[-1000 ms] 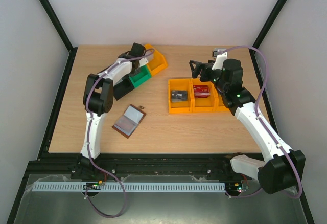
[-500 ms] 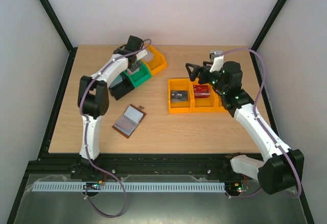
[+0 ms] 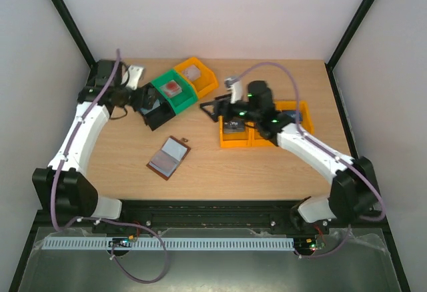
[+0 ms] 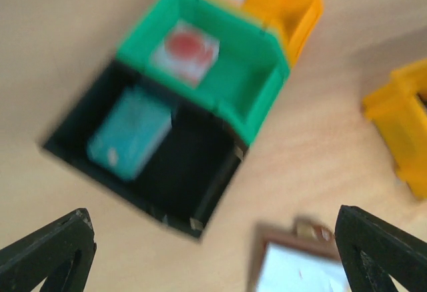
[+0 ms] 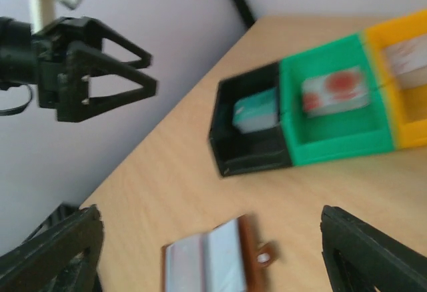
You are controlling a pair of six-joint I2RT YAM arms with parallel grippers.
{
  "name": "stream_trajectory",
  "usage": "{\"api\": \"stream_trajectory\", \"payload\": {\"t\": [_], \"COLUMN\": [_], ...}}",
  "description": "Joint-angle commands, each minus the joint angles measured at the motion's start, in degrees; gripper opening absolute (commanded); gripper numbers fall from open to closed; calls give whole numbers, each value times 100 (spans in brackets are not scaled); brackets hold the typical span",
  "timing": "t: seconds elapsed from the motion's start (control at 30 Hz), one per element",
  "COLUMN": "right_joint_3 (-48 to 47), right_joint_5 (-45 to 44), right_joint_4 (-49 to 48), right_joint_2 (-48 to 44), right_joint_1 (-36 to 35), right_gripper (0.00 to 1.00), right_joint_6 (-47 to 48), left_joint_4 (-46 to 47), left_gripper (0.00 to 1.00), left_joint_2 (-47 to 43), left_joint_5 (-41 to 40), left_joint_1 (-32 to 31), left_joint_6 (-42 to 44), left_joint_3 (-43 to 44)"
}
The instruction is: Take the credit cards out of the card holder
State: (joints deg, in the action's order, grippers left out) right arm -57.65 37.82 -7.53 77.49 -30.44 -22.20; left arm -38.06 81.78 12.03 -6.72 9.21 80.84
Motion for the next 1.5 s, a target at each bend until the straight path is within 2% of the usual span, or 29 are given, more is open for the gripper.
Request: {"api": "stream_trajectory", "payload": {"t": [0.0, 0.17, 0.27, 0.37, 0.5, 0.73, 0.97, 1.23, 1.3, 1.4, 1.47], "right_joint_3": [-721, -1741, -2179, -2492, -2679, -2766, -2970, -2934, -2892, -2874, -2808], "right_joint_5": [-1058, -1405, -1582, -1552, -1505, -629, -400, 163, 323, 449, 478], "right_joint_4": [1409, 2696, 3201, 3579, 3742, 3537, 3396, 3007, 2834, 2669, 2559], "right_joint_2": [1050, 2585, 3308, 3820, 4163, 4507, 4656, 4690, 4679, 4611, 4428], "right_joint_1": [-853, -1581, -1866, -1916, -1921, -1921, -1915, -1919, -1921, -1907, -1878], "right_gripper": [83, 76, 77, 80, 80, 72, 66, 40, 28, 3, 2], "right_joint_6": [176, 342, 514, 635, 745, 798, 699, 442, 332, 256, 249], "left_joint_4": [-408, 852, 1576, 2010, 2006, 2293, 2717, 2960, 2993, 3036, 3088], "left_gripper": [99, 90, 88, 86, 85, 85, 85, 85, 85, 85, 85], "left_joint_2": [-303, -1457, -1784, -1843, -1716, -1359, -905, -861, -855, -903, -989], "left_joint_5": [1647, 3145, 4002, 3992, 3367, 3084, 2892, 2843, 2842, 2887, 2993], "left_joint_1": [859, 2281, 2354, 2229, 1986, 1612, 1352, 1327, 1315, 1321, 1327], "left_joint_6": [-1144, -2595, -3492, -4229, -4395, -4697, -4853, -4784, -4782, -4768, -4749], "left_joint_3": [-1367, -3718, -4775, -5485, -5911, -6159, -6220, -6216, -6212, -6201, -6168]}}
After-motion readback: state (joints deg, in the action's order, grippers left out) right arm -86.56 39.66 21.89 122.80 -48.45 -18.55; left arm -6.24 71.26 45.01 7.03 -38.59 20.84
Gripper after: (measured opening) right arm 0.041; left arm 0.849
